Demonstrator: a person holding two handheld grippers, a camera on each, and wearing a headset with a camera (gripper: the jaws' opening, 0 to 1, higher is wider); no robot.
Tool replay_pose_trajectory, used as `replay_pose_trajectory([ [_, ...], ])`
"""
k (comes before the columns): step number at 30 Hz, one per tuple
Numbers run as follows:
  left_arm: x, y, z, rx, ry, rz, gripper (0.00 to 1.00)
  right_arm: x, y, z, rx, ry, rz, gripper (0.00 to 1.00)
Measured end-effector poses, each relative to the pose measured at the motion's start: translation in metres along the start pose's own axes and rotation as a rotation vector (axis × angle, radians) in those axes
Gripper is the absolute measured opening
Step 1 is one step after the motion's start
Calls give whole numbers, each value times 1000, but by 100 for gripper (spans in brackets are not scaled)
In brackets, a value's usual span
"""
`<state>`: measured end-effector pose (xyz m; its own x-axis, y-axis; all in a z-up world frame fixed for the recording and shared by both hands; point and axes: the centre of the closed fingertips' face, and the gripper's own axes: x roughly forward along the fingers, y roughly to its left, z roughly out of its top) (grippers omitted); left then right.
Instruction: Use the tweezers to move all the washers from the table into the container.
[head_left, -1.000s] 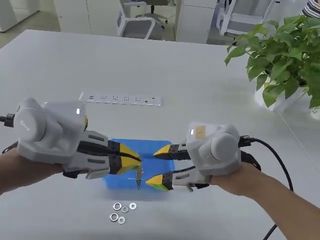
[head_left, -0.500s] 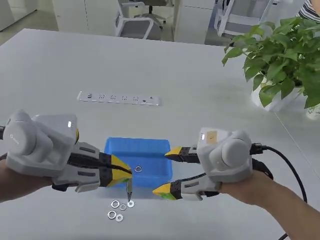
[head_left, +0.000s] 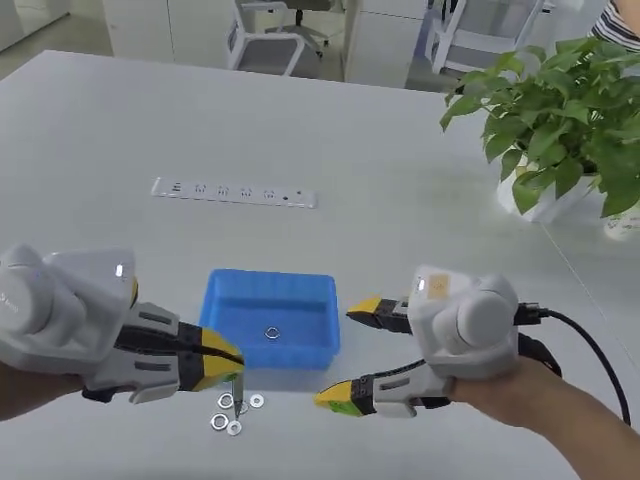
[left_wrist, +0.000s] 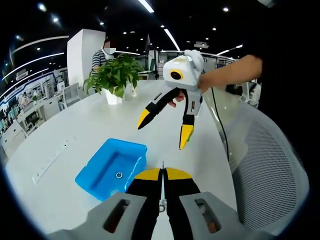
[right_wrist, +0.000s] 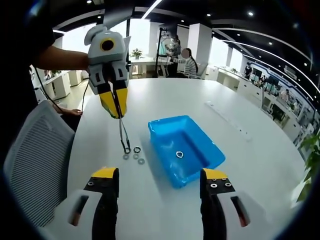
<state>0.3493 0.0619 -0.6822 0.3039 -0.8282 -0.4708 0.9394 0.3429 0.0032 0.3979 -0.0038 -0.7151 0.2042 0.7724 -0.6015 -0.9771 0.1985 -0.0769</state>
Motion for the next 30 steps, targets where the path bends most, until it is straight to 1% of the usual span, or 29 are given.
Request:
replay_pose_trajectory([
  [5,2,-4,-4,-3,3,-7,5,-2,2,-2,16,-6,-7,74],
  [13,2,-6,-10,-7,9,-7,5,-3,9,-7,25,1,0,74],
  [20,3,-6,-11,-7,6,-9,5,-2,10,-7,30,-3,3,74],
  [24,4,-7,-10,-11,-1,-12,5,-1,11,-7,31,-2,5,74],
  [30,5,-7,-9,-10,-1,-16,5,1,13,-8,32,3,9,73],
])
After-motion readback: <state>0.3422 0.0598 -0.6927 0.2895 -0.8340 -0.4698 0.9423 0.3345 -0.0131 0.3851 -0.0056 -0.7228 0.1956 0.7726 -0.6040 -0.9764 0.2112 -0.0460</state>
